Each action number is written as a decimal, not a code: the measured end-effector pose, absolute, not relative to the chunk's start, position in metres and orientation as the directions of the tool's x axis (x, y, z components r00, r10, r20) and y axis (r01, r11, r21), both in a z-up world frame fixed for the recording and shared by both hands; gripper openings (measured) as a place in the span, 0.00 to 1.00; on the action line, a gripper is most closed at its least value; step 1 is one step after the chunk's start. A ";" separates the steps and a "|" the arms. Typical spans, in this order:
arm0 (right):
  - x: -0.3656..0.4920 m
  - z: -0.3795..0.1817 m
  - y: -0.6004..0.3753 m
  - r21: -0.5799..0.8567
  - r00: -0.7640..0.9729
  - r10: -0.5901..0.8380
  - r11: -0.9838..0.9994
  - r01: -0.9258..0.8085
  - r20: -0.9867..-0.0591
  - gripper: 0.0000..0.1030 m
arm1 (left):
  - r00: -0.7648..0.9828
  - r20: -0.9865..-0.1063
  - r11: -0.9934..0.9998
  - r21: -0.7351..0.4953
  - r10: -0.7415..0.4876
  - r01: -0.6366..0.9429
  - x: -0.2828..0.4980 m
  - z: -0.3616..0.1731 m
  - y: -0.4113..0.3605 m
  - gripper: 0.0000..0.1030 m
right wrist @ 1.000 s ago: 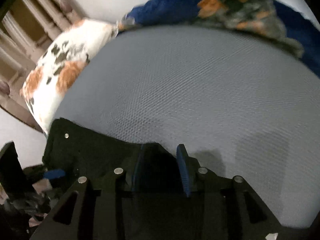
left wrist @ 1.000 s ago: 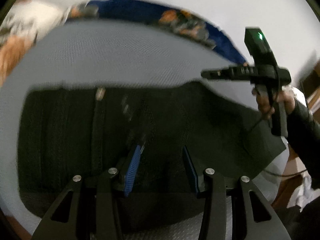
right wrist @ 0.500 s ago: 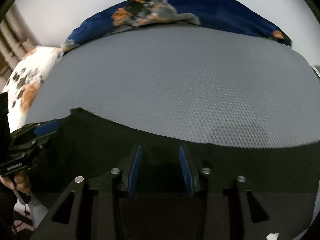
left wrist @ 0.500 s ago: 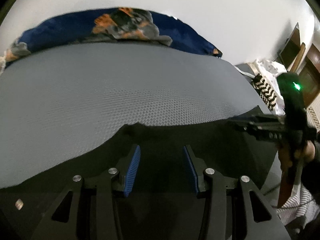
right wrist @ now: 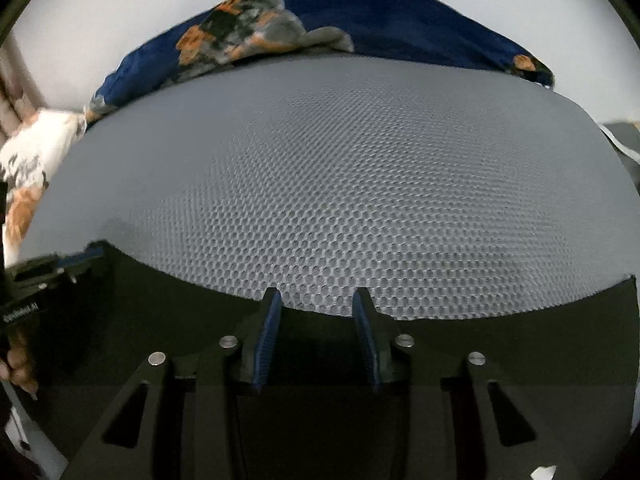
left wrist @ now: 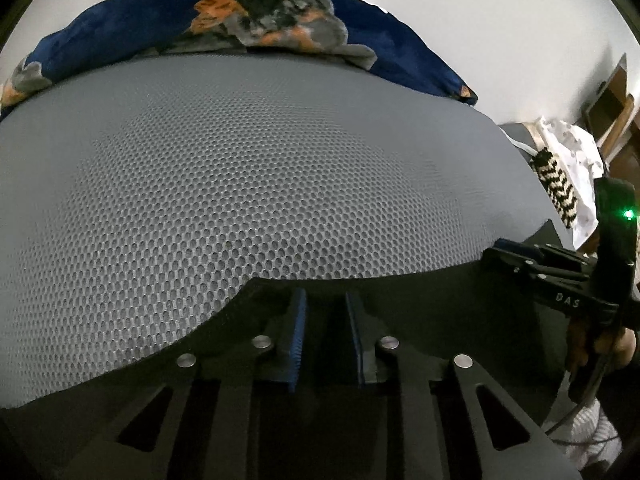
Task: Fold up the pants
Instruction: 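Hold the trousers with the left tool while the right tool grasps the leg end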
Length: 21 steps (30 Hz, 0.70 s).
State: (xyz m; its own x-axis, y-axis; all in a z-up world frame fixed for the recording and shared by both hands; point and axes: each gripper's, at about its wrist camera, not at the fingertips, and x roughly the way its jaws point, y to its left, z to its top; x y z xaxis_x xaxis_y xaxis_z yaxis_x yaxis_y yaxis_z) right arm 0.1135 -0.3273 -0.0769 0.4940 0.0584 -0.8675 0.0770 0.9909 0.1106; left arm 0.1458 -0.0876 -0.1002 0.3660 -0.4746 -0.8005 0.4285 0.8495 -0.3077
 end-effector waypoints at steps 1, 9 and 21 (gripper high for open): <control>0.110 -0.072 -0.331 0.119 0.509 0.057 0.989 0.090 -0.859 0.37 | 0.372 -0.796 0.850 -0.313 -0.478 0.424 0.144 -0.097 -0.086 0.21; 0.070 -0.067 -0.372 0.121 0.516 0.014 0.977 0.174 -0.857 0.37 | 0.423 -0.762 0.843 -0.292 -0.490 0.452 0.106 -0.070 -0.072 0.22; 0.052 -0.070 -0.439 0.092 0.481 -0.071 0.947 0.307 -0.874 0.28 | 0.366 -0.812 0.886 -0.371 -0.454 0.277 0.111 -0.101 -0.041 0.22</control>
State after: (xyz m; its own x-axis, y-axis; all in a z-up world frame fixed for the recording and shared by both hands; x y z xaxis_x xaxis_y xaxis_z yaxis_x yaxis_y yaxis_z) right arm 0.0522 -0.4388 -0.0703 0.4807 -0.0713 -0.8740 0.3074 0.9472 0.0918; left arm 0.1107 -0.0414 -0.1009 0.3657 -0.4542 -0.8124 0.2767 0.8864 -0.3710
